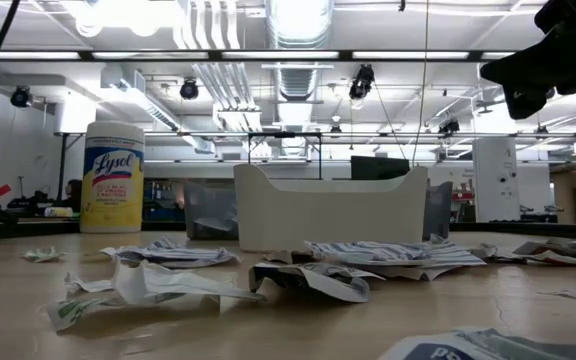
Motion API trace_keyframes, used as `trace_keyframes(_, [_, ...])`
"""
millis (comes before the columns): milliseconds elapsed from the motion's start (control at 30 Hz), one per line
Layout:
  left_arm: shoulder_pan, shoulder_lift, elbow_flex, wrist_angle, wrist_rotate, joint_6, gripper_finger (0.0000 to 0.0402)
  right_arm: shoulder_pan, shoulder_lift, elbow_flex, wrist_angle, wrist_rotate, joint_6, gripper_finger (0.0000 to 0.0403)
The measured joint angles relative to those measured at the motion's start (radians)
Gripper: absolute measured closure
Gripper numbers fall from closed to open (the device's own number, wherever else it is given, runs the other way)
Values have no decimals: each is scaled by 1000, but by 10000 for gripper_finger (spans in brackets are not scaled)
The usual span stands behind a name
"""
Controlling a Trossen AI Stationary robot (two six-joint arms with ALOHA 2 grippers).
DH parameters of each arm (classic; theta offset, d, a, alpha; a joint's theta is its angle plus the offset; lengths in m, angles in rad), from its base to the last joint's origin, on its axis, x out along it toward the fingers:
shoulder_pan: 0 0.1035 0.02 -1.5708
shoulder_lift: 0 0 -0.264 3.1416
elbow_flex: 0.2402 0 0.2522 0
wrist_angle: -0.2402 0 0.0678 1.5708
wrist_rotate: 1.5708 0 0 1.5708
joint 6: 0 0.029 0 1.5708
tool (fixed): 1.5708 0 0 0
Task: Pick & Place First Aid Supplies
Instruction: Put the alcohol pad into the bottom left black bin
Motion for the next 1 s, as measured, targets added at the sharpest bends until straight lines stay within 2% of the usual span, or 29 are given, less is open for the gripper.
trace_keyframes(233, [31, -63, 0, -10, -158, 267, 401, 0, 0, 0, 0, 0, 0, 394])
trace_keyframes(400, [78, -93, 0, -30, -209, 460, 401, 0, 0, 0, 0, 0, -3, 394])
trace_keyframes(567, [135, -109, 0, -111, -223, 586, 401, 0, 0, 0, 0, 0, -3, 394])
trace_keyframes(1000, [322, -114, 0, -485, -213, 803, 402, 0, 0, 0, 0, 0, -3, 394])
